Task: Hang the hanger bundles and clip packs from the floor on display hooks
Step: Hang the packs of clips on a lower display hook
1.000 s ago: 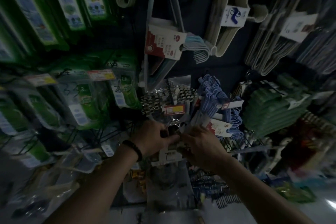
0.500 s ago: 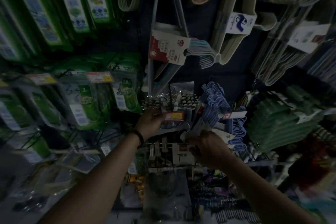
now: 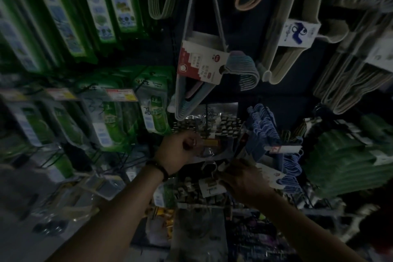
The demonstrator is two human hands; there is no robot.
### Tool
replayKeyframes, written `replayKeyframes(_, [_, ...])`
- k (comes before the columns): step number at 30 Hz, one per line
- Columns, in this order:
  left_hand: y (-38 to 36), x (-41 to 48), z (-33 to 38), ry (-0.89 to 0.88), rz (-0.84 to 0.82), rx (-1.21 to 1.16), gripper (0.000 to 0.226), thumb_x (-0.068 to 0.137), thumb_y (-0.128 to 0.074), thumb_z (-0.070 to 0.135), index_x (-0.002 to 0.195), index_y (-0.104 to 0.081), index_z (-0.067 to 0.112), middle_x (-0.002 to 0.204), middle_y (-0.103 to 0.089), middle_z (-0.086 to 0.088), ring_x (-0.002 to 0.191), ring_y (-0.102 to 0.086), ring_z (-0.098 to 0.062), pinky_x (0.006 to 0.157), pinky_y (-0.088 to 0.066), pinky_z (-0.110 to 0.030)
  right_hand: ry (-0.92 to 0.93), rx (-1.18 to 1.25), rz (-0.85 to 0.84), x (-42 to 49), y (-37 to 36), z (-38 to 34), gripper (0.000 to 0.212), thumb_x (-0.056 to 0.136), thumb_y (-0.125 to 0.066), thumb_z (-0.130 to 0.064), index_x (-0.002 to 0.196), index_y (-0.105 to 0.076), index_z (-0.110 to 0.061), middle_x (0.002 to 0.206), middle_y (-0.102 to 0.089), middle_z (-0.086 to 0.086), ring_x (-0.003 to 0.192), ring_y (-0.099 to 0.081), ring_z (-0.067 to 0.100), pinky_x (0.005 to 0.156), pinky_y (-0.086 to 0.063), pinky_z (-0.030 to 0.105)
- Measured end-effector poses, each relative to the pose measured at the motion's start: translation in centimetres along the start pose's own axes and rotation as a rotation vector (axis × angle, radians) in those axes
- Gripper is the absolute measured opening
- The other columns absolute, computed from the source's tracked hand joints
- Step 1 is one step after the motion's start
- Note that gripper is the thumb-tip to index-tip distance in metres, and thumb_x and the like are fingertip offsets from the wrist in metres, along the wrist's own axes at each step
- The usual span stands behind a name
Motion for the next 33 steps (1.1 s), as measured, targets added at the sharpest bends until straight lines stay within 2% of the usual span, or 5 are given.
replayKeyframes(3, [1.1, 1.0, 0.6, -0.006, 0.07, 0.148, 0.017, 0.099, -0.068, 0.043, 0.108, -0.077, 0.033, 0.077, -0.065, 0.022, 0.073, -0.062, 0.007, 0.061, -0.042, -0.006, 0.033, -0.05, 0.0, 0.9, -0.3, 0.1, 0.032, 0.086, -0.081, -0.033, 0.116, -0.071, -0.031, 0.103, -0.076, -0.003, 0.099, -0.069, 0.026, 0.082, -0.06, 0.04])
replayKeyframes(8, [1.9, 3.3, 2.9, -0.164, -0.042, 0.414, 0.021, 0.1, -0.065, 0.047, 0.106, -0.077, 0.031, 0.101, -0.073, 0.006, 0.089, -0.066, -0.014, 0.07, -0.047, -0.028, -0.035, -0.15, -0.015, 3.5, 0.4, 1.5, 0.03, 0.09, -0.075, -0.033, 0.119, -0.073, -0.029, 0.117, -0.077, 0.01, 0.12, -0.067, 0.034, 0.095, -0.058, 0.048])
replayKeyframes(17, [1.8, 4.3, 3.7, -0.183, -0.068, 0.492, 0.023, 0.104, -0.055, 0.052, 0.106, -0.071, 0.036, 0.096, -0.074, 0.009, 0.082, -0.066, -0.018, 0.064, -0.053, -0.035, -0.044, -0.191, -0.035, 6.0, -0.4, 3.4, 0.051, 0.09, -0.043, -0.022, 0.141, -0.044, -0.028, 0.134, -0.067, 0.009, 0.133, -0.053, 0.037, 0.104, -0.047, 0.051])
replayKeyframes(23, [3.0, 4.8, 4.8, -0.213, -0.011, 0.513, 0.022, 0.103, -0.059, 0.05, 0.107, -0.075, 0.035, 0.094, -0.076, 0.007, 0.079, -0.067, -0.018, 0.061, -0.05, -0.032, -0.061, -0.219, -0.036, 8.0, -0.1, 4.3, 0.057, 0.069, -0.085, -0.018, 0.124, -0.069, -0.022, 0.109, -0.074, 0.01, 0.111, -0.061, 0.037, 0.091, -0.053, 0.047])
replayKeyframes(33, [2.9, 4.6, 3.1, -0.159, -0.033, 0.437, 0.023, 0.1, -0.058, 0.056, 0.1, -0.072, 0.037, 0.083, -0.071, 0.01, 0.068, -0.059, -0.009, 0.062, -0.054, -0.035, -0.201, -0.1, 0.005, 9.7, -1.4, 7.0, 0.062, 0.054, -0.098, -0.015, 0.112, -0.075, -0.01, 0.096, -0.077, 0.015, 0.1, -0.069, 0.041, 0.086, -0.059, 0.053])
Point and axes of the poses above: each hand's wrist, its own x-axis towards the middle knuckle, its own y-axis out of the back of the hand, z = x × y, the point moved 8 cm from there along x, towards the middle knuckle
